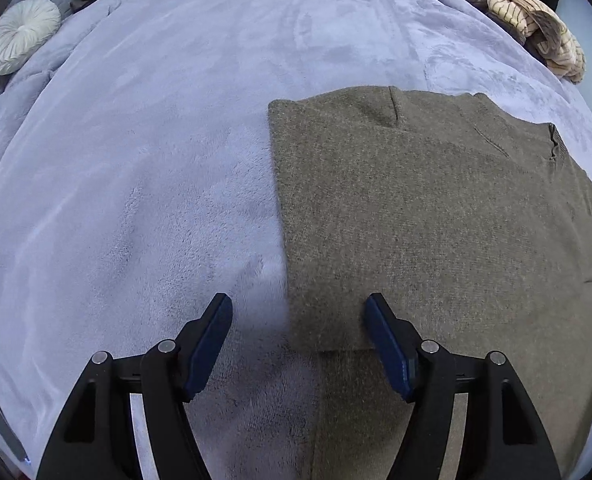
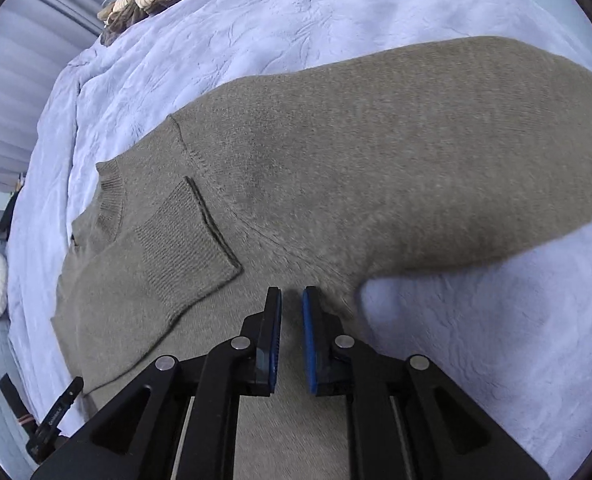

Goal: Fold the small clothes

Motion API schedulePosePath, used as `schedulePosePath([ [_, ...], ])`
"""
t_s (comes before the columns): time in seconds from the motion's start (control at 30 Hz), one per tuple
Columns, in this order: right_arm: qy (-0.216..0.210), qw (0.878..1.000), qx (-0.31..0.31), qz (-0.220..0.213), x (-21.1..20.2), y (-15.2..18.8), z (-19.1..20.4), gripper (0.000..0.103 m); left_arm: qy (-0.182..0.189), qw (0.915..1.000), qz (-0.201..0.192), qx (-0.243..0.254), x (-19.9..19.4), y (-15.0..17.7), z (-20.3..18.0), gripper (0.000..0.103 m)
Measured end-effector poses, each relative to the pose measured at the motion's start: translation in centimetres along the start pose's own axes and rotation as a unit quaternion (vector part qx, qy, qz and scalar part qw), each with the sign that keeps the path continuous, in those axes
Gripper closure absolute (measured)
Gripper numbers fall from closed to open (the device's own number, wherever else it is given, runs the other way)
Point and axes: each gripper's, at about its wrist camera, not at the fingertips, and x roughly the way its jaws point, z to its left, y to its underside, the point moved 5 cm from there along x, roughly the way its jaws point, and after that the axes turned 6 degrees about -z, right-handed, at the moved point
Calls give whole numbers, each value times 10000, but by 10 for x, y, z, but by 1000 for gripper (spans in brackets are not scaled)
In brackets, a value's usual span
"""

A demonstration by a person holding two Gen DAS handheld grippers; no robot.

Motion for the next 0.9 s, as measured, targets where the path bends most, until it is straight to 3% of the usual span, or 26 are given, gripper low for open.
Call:
schedulePosePath([
  [0.07,-120,9999,39,57,-6,5,-2,87,-2,10000,10,35,-8,4,-6,33],
  [0.13,-226,9996,108,134,-11,11,-9,71,72,9999,60,48,-13,8,-15,33],
  [0.2,-335,9991,175,210,-16,19,-12,63,158,9997,134,143,-20,15,-29,33],
  [0.43,-584,9961,460,483,-26,47,-34,56,479,9963,260,664,-42,34,-100,33],
  [0.63,-591,9936,879,385,-43,49,-75,47,623,9906,452,1134,-51,50,-164,33],
  [0.67,-583,9933,945,333,-48,46,-85,47,669,9895,474,1190,-52,52,-173,28],
  [0.7,-574,9930,993,289,-52,44,-93,47,698,9883,471,1269,-53,54,-184,13],
  [0.73,-565,9926,1049,231,-55,41,-101,47,715,9877,433,1321,-54,55,-190,7],
  [0.9,-596,9867,1510,-45,-69,27,-145,35,720,9817,335,1729,-57,61,-234,4],
])
